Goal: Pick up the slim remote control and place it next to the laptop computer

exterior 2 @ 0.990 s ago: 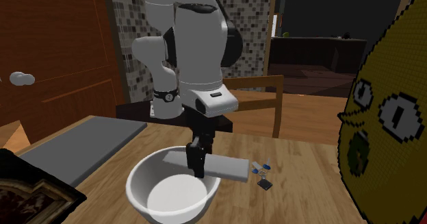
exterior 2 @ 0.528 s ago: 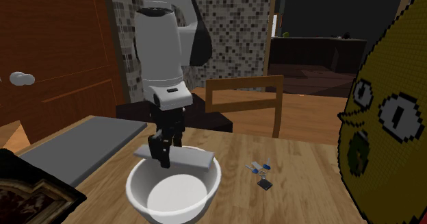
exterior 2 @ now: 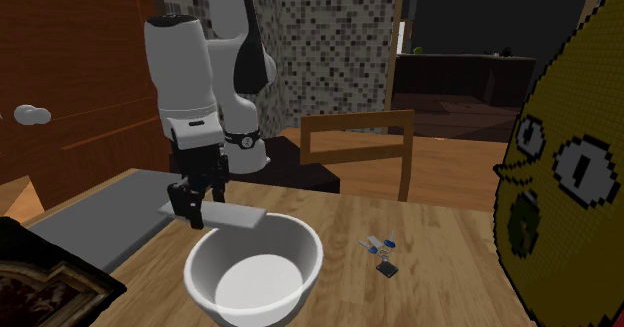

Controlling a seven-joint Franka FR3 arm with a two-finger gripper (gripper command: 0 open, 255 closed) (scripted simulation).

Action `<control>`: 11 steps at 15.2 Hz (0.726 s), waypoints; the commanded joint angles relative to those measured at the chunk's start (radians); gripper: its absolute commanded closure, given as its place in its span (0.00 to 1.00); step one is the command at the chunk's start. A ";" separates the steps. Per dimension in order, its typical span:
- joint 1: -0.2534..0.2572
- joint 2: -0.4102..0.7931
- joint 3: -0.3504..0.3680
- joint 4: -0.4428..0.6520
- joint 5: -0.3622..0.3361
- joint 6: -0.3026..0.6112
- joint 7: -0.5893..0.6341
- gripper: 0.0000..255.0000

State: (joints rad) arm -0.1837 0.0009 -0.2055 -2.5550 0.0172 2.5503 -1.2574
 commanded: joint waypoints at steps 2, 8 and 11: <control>-0.007 0.027 -0.007 -0.015 0.013 0.041 -0.026 1.00; -0.008 0.114 0.002 -0.018 0.057 0.129 -0.058 1.00; -0.012 0.160 0.011 -0.015 0.084 0.172 -0.078 1.00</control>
State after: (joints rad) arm -0.1928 0.1369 -0.1981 -2.5711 0.0909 2.7080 -1.3252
